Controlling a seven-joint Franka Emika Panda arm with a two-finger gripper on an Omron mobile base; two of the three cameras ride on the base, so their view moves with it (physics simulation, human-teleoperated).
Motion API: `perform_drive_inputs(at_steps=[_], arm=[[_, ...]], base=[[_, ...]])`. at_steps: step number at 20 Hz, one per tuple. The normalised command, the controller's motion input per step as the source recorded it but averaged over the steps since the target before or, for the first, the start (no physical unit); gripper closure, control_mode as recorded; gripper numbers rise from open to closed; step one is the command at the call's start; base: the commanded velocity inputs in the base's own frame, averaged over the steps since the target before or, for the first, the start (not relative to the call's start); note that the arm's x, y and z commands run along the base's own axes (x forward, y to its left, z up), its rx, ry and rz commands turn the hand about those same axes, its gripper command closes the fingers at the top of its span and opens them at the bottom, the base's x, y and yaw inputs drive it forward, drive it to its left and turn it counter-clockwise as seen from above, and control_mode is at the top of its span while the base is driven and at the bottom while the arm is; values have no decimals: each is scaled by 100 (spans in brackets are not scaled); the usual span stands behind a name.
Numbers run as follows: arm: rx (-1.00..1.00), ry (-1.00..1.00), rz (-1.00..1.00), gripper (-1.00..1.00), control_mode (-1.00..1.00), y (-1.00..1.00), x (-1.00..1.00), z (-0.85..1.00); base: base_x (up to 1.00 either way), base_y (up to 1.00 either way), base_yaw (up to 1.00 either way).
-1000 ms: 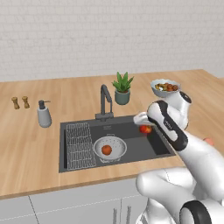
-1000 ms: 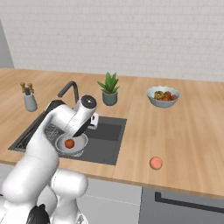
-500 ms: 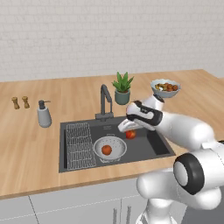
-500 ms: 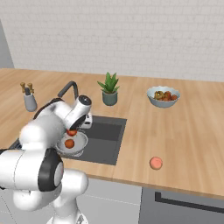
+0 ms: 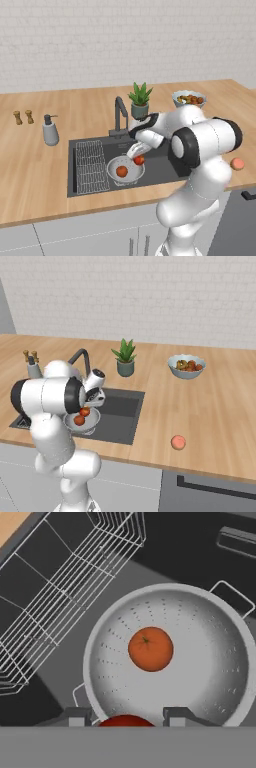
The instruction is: Put the colander in the sink, put the apple, orange, peach in the colander, and turn on the sink faucet and pour water over the colander.
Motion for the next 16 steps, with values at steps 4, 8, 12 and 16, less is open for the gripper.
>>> perform_drive_inputs(at_steps=[4, 8, 12, 16], arm=[[-4, 5, 22, 100, -100, 5, 47, -89], [-2, 3, 20, 100, -100, 0, 44, -84], [0, 2, 19, 100, -100, 1, 49, -71], [0, 0, 18, 100, -100, 4, 46, -55]], base=[[0, 0, 0], [0, 0, 0], [0, 0, 0], [0, 0, 0]])
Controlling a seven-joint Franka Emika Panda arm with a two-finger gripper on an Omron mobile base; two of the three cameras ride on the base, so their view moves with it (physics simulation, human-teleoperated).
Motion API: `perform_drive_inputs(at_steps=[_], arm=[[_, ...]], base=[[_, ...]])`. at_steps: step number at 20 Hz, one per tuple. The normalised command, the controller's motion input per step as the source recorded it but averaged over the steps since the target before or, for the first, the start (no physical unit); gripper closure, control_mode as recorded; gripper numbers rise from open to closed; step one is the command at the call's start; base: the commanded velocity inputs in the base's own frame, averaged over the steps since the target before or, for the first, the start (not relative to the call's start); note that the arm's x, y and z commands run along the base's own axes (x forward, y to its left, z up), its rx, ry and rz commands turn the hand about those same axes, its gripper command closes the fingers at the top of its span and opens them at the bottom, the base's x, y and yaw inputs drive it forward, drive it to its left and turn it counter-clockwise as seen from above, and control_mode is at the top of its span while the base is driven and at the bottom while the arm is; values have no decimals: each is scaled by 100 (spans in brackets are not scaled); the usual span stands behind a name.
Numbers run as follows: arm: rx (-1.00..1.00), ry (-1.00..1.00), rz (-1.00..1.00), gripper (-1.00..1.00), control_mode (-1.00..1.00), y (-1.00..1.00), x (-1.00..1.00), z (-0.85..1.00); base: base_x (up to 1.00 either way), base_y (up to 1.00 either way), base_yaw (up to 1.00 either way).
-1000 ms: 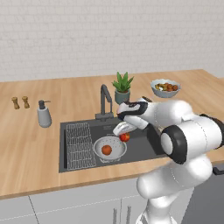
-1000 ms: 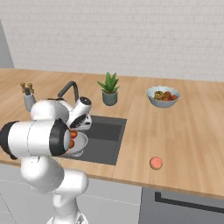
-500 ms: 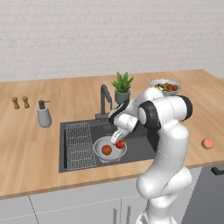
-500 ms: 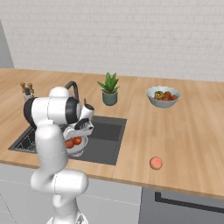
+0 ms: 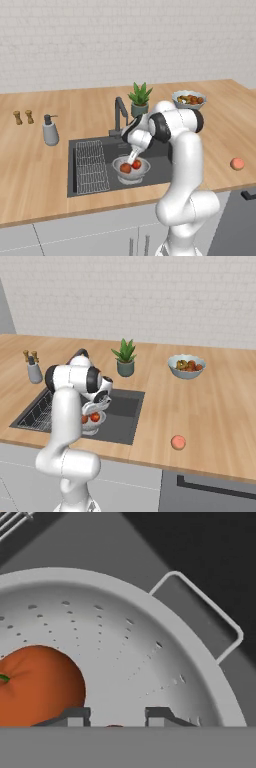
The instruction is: Put the colander in the sink, put the apple, orange, peach in the colander, and turn on the sink faucet and pour water over the colander.
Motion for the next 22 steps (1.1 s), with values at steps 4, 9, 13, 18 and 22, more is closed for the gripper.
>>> perform_drive_inputs(at_steps=[4, 9, 13, 18, 22], arm=[[0, 0, 15, -100, -100, 2, 10, -20], [0, -3, 12, -100, -100, 1, -1, -3], [0, -1, 16, -100, -100, -1, -2, 39], [0, 0, 11, -100, -100, -21, -24, 57], [1, 0, 4, -100, -100, -41, -23, 61]], base=[[0, 0, 0], [0, 0, 0], [0, 0, 0], [0, 0, 0], [0, 0, 0]])
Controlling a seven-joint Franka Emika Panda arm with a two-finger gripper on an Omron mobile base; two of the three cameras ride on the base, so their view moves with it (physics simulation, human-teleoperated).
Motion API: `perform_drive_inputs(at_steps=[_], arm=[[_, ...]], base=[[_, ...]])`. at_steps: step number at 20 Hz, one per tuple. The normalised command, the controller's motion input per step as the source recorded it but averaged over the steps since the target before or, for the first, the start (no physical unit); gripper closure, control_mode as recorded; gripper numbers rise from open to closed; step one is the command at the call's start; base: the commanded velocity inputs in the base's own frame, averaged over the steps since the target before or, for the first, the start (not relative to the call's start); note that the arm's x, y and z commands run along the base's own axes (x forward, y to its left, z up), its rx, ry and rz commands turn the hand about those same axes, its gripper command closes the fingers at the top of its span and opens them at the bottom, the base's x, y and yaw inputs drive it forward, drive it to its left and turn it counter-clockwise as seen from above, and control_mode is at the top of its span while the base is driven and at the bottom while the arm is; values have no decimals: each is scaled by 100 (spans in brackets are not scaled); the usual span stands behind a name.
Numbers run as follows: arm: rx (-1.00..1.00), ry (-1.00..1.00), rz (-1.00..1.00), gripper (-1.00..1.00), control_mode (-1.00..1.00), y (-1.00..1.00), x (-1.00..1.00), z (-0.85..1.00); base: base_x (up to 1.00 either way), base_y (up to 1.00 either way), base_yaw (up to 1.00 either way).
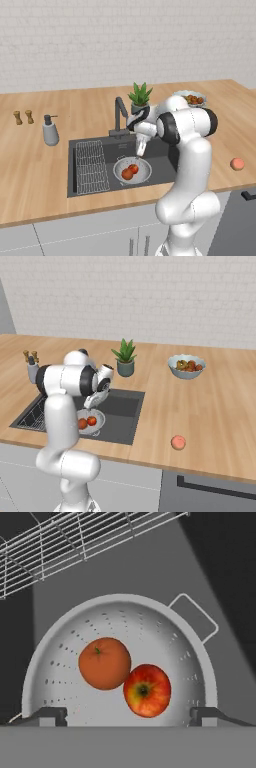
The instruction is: Put the colander in the sink, put the apple, orange, peach in the colander, and turn on the sink faucet and pour water over the colander.
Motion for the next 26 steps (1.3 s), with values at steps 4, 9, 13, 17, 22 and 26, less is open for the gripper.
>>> perform_drive_inputs(at_steps=[4, 9, 13, 17, 22, 26], arm=[[10, -2, -1, -100, -100, -91, -38, 57], [9, -12, -7, -100, -100, -96, -66, 81], [0, -12, -14, -100, -100, -74, -92, 96], [0, -14, -7, -100, -100, -76, -100, 73], [-14, -4, 0, -100, -100, -65, -100, 71], [-31, 0, 6, -100, -100, -55, -100, 59]], base=[[0, 0, 0], [0, 0, 0], [0, 0, 0], [0, 0, 0], [0, 0, 0], [0, 0, 0]])
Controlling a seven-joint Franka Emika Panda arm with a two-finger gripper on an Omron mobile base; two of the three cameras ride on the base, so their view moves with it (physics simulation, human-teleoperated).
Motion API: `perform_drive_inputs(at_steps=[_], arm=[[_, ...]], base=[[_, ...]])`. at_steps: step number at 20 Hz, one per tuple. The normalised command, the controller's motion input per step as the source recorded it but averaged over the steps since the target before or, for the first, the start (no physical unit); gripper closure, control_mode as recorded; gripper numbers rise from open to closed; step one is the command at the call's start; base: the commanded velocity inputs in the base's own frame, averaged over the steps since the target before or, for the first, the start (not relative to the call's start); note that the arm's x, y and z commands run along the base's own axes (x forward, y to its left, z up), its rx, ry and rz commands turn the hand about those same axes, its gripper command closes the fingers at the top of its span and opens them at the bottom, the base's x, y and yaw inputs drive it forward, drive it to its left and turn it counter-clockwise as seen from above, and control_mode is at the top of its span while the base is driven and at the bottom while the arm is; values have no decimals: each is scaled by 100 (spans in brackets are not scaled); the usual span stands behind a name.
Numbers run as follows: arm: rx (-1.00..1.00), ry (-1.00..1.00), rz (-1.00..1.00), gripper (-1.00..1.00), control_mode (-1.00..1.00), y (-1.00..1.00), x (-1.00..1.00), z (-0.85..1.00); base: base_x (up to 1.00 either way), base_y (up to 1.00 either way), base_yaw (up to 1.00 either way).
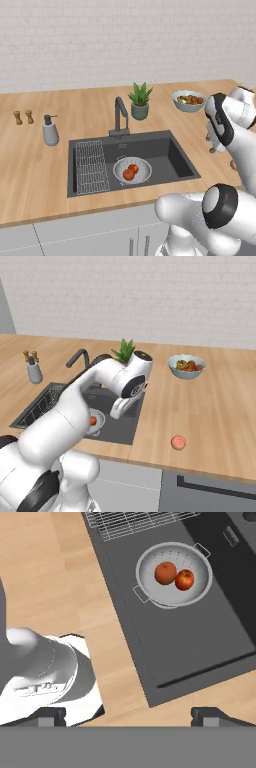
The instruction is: Put the colander in the sink, put the apple, orange, peach in the colander, and turn on the sink faucet and pour water over the colander.
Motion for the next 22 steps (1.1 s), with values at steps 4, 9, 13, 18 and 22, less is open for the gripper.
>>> perform_drive_inputs(at_steps=[4, 9, 13, 18, 22], arm=[[-28, 0, 30, -100, -100, -67, -95, 21], [-26, 10, 43, -100, -100, -52, -48, 0], [-9, 2, 51, -100, -100, -56, -14, -1], [2, 0, 53, -100, -100, -65, 0, -16], [0, 0, 50, -100, -100, -46, 7, -28]], base=[[0, 0, 0], [0, 0, 0], [0, 0, 0], [0, 0, 0], [0, 0, 0]])
